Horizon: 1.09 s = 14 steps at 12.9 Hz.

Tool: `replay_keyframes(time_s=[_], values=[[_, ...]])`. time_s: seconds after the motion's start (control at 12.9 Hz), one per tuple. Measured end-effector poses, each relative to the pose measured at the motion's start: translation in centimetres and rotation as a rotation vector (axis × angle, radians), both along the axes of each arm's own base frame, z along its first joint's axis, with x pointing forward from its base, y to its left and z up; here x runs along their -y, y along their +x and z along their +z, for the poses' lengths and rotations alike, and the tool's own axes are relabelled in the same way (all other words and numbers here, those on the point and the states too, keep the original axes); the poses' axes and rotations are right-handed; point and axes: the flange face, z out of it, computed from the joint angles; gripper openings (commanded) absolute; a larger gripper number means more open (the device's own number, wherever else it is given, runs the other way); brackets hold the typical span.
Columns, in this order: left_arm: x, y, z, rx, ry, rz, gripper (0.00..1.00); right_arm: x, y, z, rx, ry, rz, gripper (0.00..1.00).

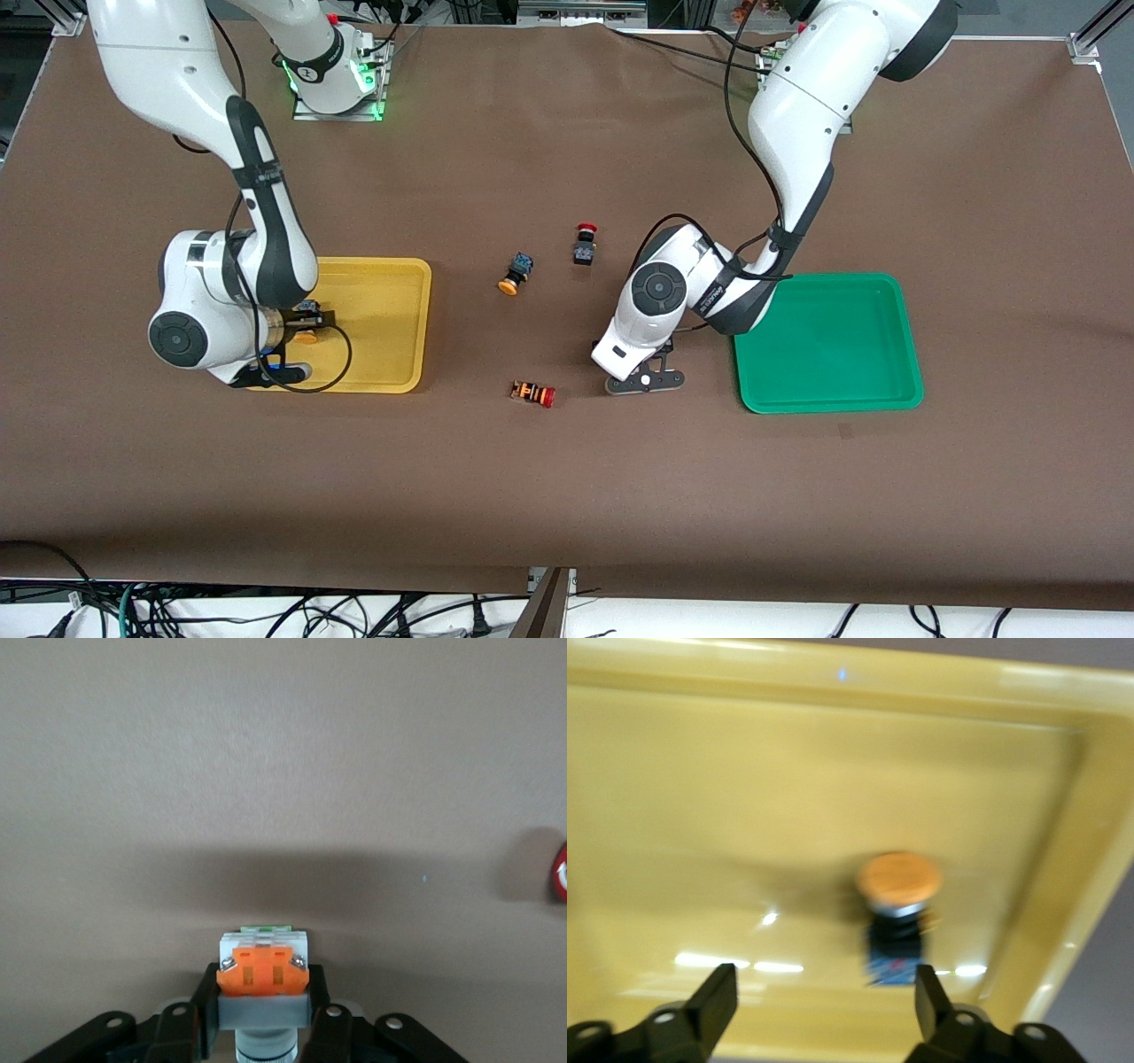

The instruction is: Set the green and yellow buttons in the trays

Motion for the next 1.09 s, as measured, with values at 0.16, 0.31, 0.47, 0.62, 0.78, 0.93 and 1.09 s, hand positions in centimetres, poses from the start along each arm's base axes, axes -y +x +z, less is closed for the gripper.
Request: replay_keyframes(time_s=[0.16,0.31,0.47,0.62,0.78,0.93,1.09], values=[[-1.3,1.2,2.6,-0.018,0.026,0.022,0.05,-6.4,-1.0,0.9,-0.011,0.014,-0.078,1.00],[-3.8,2.2,7.2,-0.047,0.066,0.035,0.05,-13.1,-3.1,0.1,-0.047,0.040,-0.169,1.00],[-7.4,2.7,12.1,-0.115,0.083,-0.014,0.05,-18.6,-4.9,-1.2,-0.050,0.046,-0.233,1.00],[-12.6,3.4,15.5,-0.187,0.080,-0.079,0.05,-23.4,-6.8,-2.4,-0.017,0.016,-0.284,1.00],[-18.5,4.6,15.9,-0.223,0.070,-0.111,0.04,-28.0,-9.2,-3.6,0.016,-0.006,-0.306,1.00],[-23.7,5.3,13.9,-0.254,0.054,-0.143,0.04,-31.0,-11.3,-4.9,0.020,-0.011,-0.300,1.00],[-27.6,5.7,10.5,-0.228,0.027,-0.142,0.05,-32.5,-12.7,-6.2,0.013,-0.008,-0.292,0.39]])
